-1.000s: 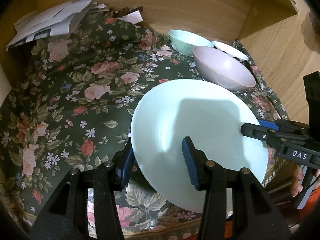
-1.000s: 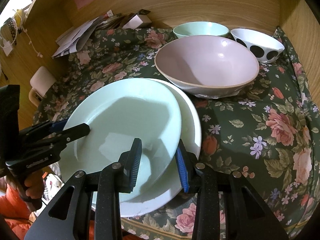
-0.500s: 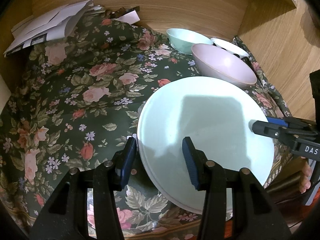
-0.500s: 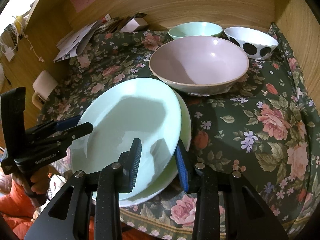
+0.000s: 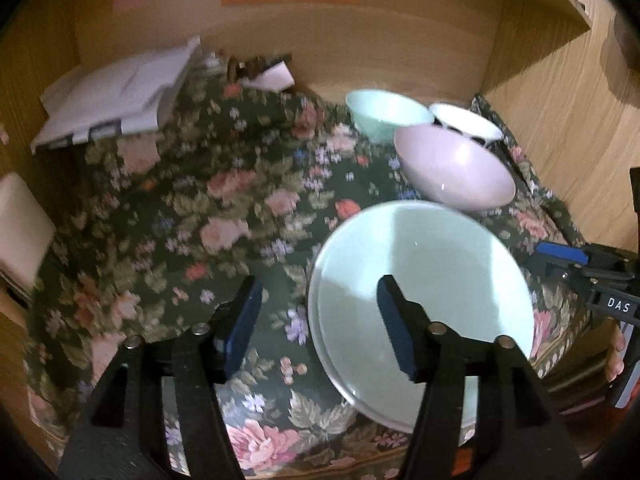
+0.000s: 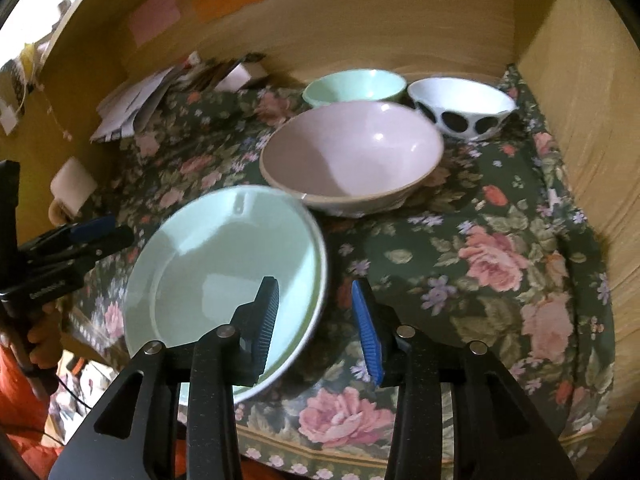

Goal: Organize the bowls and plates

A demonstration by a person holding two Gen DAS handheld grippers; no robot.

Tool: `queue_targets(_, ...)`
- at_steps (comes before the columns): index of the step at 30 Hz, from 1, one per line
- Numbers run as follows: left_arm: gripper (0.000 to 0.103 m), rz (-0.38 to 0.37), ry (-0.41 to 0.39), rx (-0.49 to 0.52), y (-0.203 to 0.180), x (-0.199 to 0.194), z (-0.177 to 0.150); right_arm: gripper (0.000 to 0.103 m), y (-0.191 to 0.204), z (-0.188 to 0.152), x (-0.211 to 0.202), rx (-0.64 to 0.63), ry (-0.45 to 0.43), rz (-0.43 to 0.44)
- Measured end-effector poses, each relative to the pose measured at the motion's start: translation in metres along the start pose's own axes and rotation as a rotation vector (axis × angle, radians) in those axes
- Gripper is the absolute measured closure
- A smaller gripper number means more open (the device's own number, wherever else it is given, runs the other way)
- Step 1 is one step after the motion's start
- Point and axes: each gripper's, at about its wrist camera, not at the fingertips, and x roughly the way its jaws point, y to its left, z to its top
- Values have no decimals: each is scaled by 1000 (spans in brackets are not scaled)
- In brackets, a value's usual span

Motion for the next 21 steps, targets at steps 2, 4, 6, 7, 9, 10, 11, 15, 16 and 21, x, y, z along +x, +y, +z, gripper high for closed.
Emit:
queue_targets(2, 37, 5, -21, 8, -2, -4, 9, 62, -4, 7, -7, 5, -31, -11)
queue_targets(4, 32, 15, -41, 22, -6, -8, 18, 52, -7, 12, -14, 9, -68, -29)
queue_targets(6, 26, 23, -69, 33, -11, -10, 29, 42, -10, 21, -20, 13, -109, -48)
queue_targets(7, 24, 24, -78, 37, -13, -11, 33, 41, -11, 24, -23, 14, -122, -54)
queue_targets(9, 22, 21, -94, 49, -18, -9, 44, 36, -15, 31, -26, 21, -152, -68)
queue_targets(10, 21, 17, -96, 51, -20, -6, 49, 36, -16, 35, -27, 25, -162, -74)
queue_targets(11, 20, 13, -97, 51, -22, -4, 53, 36, -17, 37, -27, 27, -167, -77)
queue_targets(15, 19, -1, -89, 58, -33, 12, 70, 36, -25, 50, -21, 34, -172, -85)
queue_targets(16, 19, -6, -84, 58, -37, 17, 74, 36, -28, 52, -19, 33, -170, -86)
queue_targets(21, 19, -40, -39, 56, -48, 47, 90, 36, -42, 60, -1, 51, -143, -94)
